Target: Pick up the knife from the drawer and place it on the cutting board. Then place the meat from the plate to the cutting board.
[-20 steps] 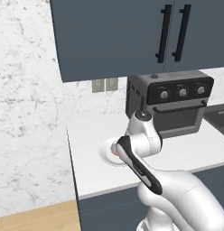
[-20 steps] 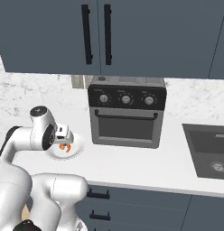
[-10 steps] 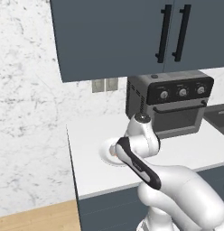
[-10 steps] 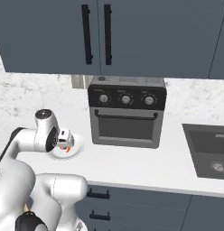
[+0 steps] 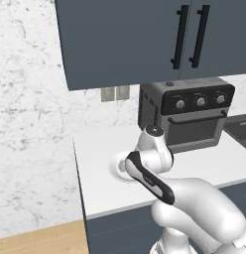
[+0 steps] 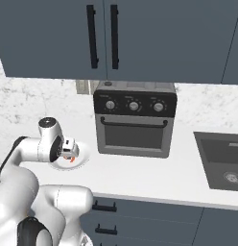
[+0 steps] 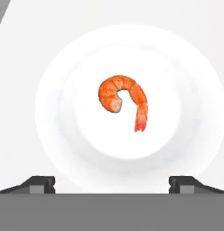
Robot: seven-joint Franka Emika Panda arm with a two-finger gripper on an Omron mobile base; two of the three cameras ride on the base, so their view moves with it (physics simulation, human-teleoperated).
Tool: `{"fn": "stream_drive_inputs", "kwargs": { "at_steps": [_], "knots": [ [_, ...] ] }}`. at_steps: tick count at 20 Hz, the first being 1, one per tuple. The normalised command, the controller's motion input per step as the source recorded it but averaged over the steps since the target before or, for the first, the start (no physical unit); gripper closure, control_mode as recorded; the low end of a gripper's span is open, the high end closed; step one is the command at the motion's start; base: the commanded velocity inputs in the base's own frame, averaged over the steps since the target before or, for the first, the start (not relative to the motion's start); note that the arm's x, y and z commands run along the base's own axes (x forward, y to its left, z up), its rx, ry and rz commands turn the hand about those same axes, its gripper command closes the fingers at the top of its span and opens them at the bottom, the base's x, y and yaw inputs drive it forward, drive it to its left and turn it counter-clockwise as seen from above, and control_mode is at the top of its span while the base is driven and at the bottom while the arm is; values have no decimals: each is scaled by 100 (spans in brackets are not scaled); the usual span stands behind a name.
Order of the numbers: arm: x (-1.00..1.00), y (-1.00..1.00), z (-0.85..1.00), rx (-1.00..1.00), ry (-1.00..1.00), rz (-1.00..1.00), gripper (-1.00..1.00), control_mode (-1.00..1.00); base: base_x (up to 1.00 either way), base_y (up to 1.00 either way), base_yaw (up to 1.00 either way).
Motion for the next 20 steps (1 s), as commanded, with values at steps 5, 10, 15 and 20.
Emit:
{"fn": "stream_drive_inputs", "kwargs": {
  "at_steps": [5, 10, 15, 20],
  "knots": [
    [14, 0, 0, 0, 0, 0, -100, -100, 0, 0, 0],
    [14, 0, 0, 0, 1, 0, -100, -100, 0, 0, 0],
    [12, 0, 0, 0, 2, 0, -100, -100, 0, 0, 0],
    [25, 0, -15, 0, 1, 0, -100, -100, 0, 0, 0]
  ]
}}
